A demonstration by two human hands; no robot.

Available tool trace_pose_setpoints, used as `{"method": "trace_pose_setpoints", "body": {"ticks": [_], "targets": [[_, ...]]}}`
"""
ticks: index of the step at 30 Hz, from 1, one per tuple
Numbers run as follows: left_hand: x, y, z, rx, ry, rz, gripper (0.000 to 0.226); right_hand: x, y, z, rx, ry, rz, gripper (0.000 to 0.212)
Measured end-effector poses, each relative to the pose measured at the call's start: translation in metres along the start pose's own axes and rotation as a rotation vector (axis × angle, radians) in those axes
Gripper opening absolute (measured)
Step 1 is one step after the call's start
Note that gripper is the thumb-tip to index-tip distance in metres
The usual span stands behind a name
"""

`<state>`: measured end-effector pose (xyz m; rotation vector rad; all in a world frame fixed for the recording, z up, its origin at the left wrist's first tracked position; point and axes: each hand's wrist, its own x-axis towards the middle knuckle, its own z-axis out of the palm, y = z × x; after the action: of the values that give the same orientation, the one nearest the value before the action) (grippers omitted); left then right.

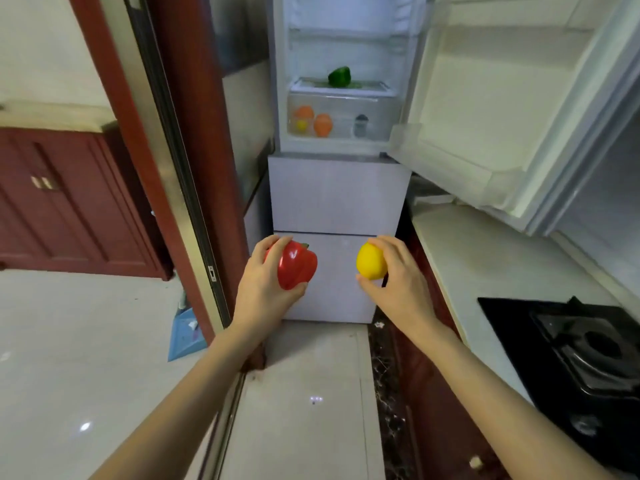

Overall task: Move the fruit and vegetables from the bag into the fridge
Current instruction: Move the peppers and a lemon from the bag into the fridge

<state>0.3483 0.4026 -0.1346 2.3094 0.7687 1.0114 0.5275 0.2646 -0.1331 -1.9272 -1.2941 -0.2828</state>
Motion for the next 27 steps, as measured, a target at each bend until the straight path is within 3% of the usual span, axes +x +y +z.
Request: {"method": "trace_pose_setpoints", "body": {"ticks": [5, 14, 27], "targets": [[0.1, -0.008, 0.027, 0.048, 0.046, 0.048, 0.082, 0.102, 0.046, 0.015, 0.054, 0.079, -0.023, 0.055], [0.23, -0.057, 0.08, 0.043, 0.077, 0.03, 0.079, 0.227, 0.11, 0.072, 0.044, 0.042, -0.057, 0.055], [0.474, -0.136, 0.111, -0.049, 0.154, 0.124, 0.08, 0.464, 0.145, 0.135, 0.02, 0.143, -0.137, 0.054]]}}
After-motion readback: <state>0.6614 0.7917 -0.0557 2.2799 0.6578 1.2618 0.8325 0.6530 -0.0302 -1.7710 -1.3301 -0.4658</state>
